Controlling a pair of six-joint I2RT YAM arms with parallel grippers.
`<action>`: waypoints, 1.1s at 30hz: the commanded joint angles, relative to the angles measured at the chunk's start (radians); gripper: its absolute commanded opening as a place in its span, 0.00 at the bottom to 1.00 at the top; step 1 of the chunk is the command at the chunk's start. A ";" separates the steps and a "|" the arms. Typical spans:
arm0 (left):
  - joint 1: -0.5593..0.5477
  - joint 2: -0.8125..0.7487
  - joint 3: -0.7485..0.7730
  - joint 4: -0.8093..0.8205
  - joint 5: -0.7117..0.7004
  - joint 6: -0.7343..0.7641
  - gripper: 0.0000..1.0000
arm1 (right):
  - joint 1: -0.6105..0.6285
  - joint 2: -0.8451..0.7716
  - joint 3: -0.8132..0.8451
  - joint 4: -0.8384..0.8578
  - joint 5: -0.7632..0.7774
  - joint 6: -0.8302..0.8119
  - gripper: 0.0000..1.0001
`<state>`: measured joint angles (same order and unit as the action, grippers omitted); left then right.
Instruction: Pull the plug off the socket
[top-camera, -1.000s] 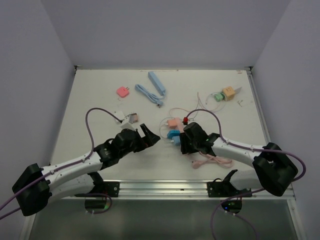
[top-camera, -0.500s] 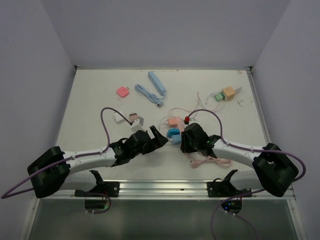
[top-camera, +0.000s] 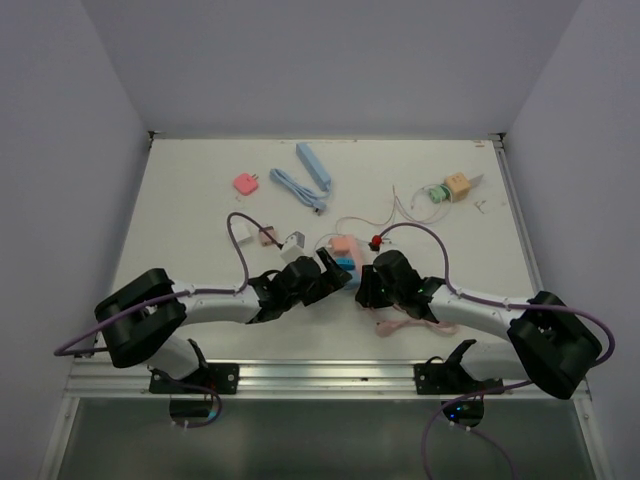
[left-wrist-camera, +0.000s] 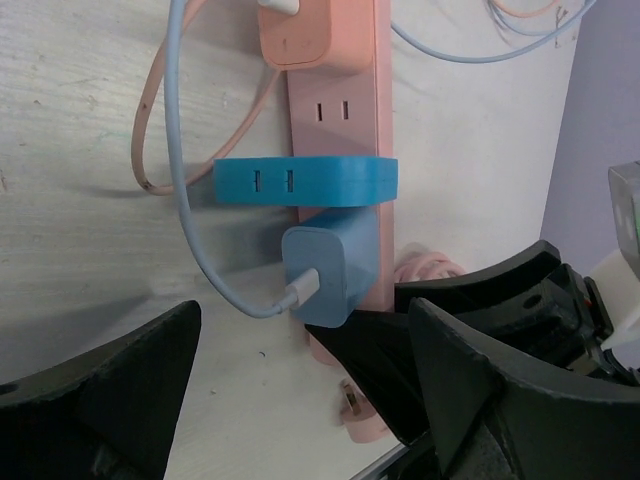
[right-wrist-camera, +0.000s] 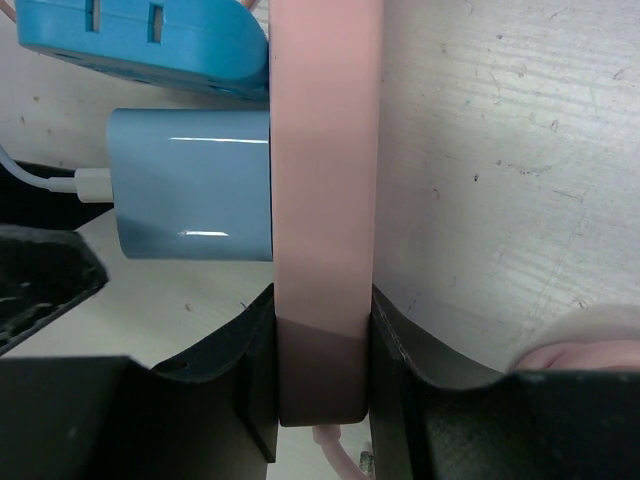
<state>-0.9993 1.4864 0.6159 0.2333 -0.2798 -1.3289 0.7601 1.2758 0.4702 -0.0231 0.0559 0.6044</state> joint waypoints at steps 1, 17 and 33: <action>-0.007 0.044 0.048 0.070 -0.036 -0.043 0.88 | 0.004 -0.004 -0.015 0.092 -0.040 0.028 0.00; -0.007 0.175 0.104 0.150 -0.062 -0.058 0.60 | 0.004 0.014 -0.027 0.124 -0.051 0.040 0.00; -0.007 0.118 -0.079 0.432 -0.061 -0.108 0.03 | -0.039 0.051 -0.034 0.118 -0.093 0.089 0.00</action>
<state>-1.0016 1.6405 0.5694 0.5335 -0.3191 -1.4307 0.7460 1.3014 0.4496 0.0669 -0.0154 0.6590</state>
